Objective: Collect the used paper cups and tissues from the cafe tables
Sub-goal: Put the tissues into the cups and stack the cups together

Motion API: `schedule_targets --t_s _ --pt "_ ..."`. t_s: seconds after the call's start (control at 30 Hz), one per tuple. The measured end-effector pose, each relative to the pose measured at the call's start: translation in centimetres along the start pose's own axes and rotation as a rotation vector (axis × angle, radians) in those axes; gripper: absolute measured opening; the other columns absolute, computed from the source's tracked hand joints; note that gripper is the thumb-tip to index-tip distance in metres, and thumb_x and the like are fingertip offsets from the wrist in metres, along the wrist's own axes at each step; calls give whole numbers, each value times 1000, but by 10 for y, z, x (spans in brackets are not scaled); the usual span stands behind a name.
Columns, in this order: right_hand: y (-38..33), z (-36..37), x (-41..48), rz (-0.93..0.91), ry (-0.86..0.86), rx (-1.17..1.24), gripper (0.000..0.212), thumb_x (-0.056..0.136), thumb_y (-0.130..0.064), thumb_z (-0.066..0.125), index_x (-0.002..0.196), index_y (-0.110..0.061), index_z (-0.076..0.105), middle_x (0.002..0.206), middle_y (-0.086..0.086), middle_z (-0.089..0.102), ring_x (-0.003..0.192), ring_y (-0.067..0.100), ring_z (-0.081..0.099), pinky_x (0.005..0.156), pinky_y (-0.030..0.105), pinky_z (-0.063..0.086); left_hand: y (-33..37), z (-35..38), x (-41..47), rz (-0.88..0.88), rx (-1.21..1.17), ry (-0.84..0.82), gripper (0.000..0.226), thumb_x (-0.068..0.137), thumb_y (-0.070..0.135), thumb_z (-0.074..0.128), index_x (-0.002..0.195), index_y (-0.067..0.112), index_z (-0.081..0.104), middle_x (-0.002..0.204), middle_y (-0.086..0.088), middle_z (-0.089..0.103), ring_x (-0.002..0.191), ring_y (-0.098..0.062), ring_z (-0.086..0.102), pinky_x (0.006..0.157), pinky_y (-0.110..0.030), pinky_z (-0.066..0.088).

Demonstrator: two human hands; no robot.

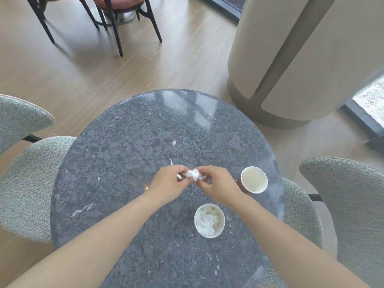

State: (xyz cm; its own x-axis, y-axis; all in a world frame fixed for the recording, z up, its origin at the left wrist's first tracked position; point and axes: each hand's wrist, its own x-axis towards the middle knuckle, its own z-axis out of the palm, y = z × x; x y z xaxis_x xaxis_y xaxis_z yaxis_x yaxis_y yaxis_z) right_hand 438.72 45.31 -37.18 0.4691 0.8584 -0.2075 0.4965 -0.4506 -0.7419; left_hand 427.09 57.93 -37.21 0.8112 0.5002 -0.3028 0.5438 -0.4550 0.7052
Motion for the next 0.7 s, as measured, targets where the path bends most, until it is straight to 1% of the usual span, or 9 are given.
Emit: schedule_targets --t_s 0.13,0.2,0.3,0.37,0.4,0.47,0.53,0.6,0.7 --pt "7 -12 -15 55 68 -1 8 81 -17 63 87 -21 68 80 -5 67 68 5 53 65 19 40 20 4 0 67 6 -60 9 85 23 64 90 27 69 49 33 52 53 18 47 53 -1 34" --pt "12 -23 -25 83 117 -6 7 81 -17 63 84 -22 67 78 -6 65 66 2 51 63 17 38 33 10 2 96 38 -82 9 84 24 63 90 27 69 49 29 51 53 18 47 51 -4 34" --pt "25 -45 -42 146 216 -26 8 81 -18 62 84 -23 67 76 -9 62 65 1 49 61 17 36 59 25 8 158 131 -114 13 87 30 57 94 28 68 73 19 61 66 6 53 57 -10 35" --pt "40 -63 -54 224 295 -53 11 80 -18 63 89 -23 68 78 -9 59 63 0 48 60 15 33 79 41 15 197 200 -94 17 89 33 52 94 28 68 85 11 65 80 -7 58 68 -25 44" --pt "48 -72 -59 270 312 -65 16 80 -18 63 96 -21 68 82 -7 60 65 1 47 62 16 33 89 51 19 199 221 -62 19 90 34 50 93 28 68 88 9 67 85 -12 59 70 -28 45" --pt "61 -85 -67 335 290 -78 30 81 -18 64 111 -17 63 94 -2 64 73 6 48 69 17 35 107 70 27 176 250 -5 21 89 33 47 95 28 66 94 6 68 92 -18 60 70 -29 44" --pt "69 -92 -71 345 229 -102 40 82 -19 63 122 -16 56 101 -2 65 78 8 50 76 19 38 117 86 36 173 270 -24 22 89 33 49 107 29 61 99 6 68 98 -19 59 75 -31 45" --pt "74 -93 -72 345 176 -126 43 84 -20 62 126 -18 52 106 -3 64 83 13 53 81 23 41 120 94 40 186 269 -119 31 89 31 55 120 31 52 104 11 67 101 -18 58 81 -32 47" --pt "78 -90 -74 333 176 -101 40 84 -18 61 123 -20 54 106 -4 64 80 12 54 83 26 43 111 90 41 218 277 -161 41 86 26 62 124 33 48 105 15 65 94 -16 59 84 -34 48"
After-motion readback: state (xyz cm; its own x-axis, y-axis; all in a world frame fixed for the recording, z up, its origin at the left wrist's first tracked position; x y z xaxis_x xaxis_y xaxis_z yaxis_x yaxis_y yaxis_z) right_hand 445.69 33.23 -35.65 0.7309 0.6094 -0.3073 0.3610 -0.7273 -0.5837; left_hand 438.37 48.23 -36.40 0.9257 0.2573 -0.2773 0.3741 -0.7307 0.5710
